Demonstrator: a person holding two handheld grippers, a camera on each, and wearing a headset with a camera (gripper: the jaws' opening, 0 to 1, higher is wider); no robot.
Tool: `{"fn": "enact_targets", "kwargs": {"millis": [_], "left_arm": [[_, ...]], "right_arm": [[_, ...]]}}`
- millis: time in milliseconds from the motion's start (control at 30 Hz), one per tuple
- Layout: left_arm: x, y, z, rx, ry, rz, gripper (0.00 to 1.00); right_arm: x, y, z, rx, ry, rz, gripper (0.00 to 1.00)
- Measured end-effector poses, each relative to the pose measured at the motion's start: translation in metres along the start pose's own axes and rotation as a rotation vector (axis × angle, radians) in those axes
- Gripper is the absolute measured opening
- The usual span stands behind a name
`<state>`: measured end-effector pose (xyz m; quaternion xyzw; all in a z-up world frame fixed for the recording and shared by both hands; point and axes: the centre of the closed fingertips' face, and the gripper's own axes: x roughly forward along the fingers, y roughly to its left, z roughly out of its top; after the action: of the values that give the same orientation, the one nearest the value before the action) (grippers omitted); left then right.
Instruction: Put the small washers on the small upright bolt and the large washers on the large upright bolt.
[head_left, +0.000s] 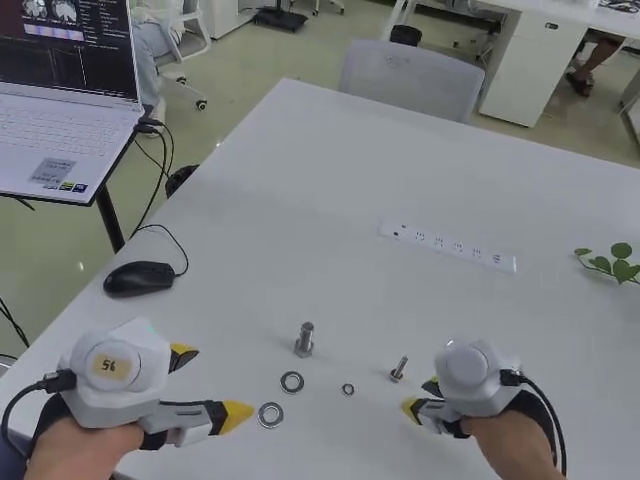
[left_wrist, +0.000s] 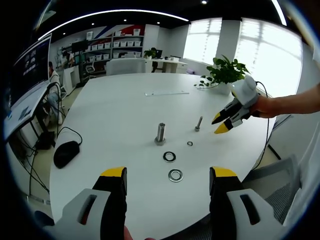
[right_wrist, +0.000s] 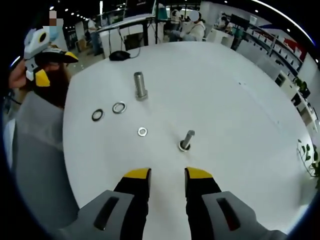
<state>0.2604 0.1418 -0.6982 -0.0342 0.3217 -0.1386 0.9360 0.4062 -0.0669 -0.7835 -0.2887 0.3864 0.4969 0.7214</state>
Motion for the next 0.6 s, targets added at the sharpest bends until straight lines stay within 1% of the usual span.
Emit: {"fn": "enact_targets", "kwargs": {"millis": [67, 167, 267, 300, 433, 600], "left_arm": [[-0.001, 0.000, 0.000, -0.003, -0.002, 0.002, 0.66], [-0.001, 0.001, 0.000, -0.005, -0.003, 0.004, 0.66], [-0.002, 0.001, -0.001, -0.005, -0.002, 0.004, 0.66], [-0.002, 0.001, -0.001, -0.006, -0.002, 0.005, 0.66], [-0.002, 0.000, -0.003, -0.007, 0.002, 0.004, 0.66], [-0.002, 0.000, -0.003, -0.009, 0.001, 0.003, 0.66]], "right_arm": [[0.003, 0.005, -0.003, 0.006, -0.001, 0.005, 0.29], [0.007, 0.015, -0.005, 0.023, -0.003, 0.025, 0.29], [0.012, 0.026, -0.006, 0.019, 0.007, 0.049, 0.29], [0.014, 0.031, -0.006, 0.007, 0.013, 0.062, 0.29], [0.021, 0.042, 0.000, -0.008, 0.012, 0.084, 0.28], [0.027, 0.050, 0.008, -0.019, 0.009, 0.103, 0.28]]}}
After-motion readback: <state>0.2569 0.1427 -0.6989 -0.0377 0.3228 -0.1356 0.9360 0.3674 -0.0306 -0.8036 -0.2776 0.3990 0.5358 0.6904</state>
